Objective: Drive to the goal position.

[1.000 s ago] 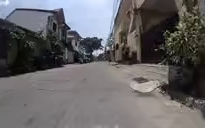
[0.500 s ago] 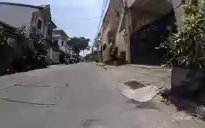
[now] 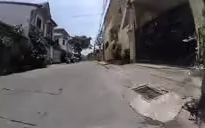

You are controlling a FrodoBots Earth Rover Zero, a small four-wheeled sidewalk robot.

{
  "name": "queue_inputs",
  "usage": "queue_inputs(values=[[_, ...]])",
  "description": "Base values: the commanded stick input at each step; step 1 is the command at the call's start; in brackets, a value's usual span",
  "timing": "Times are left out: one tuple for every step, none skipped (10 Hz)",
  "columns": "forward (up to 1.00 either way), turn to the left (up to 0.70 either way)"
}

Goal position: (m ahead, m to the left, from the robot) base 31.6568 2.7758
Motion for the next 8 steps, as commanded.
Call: queue_inputs(values=[[1.00, 0.00], [1.00, 0.00], [1.00, 0.00], [1.00, 0.00], [1.00, 0.00], [1.00, 0.00], [1.00, 0.00], [1.00, 0.00]])
